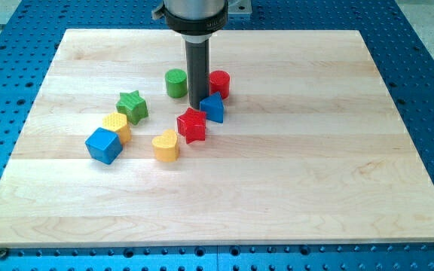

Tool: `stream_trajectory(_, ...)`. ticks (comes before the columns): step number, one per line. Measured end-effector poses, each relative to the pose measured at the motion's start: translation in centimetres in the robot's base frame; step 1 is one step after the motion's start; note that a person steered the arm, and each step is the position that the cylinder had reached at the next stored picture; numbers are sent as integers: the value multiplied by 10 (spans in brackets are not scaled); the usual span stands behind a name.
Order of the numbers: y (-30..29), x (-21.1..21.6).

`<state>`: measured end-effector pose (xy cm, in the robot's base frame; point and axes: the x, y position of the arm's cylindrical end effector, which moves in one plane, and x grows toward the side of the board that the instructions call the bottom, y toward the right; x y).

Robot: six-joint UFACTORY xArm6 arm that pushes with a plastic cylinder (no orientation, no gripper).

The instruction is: Slide the triangle to the top right of the red star

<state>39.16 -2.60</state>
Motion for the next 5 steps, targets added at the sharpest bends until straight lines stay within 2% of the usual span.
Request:
stream_trajectory(2, 1, 14)
stream_trajectory(3, 3, 39)
stream_trajectory(4, 5, 38)
stream_trajectory(5, 6, 19)
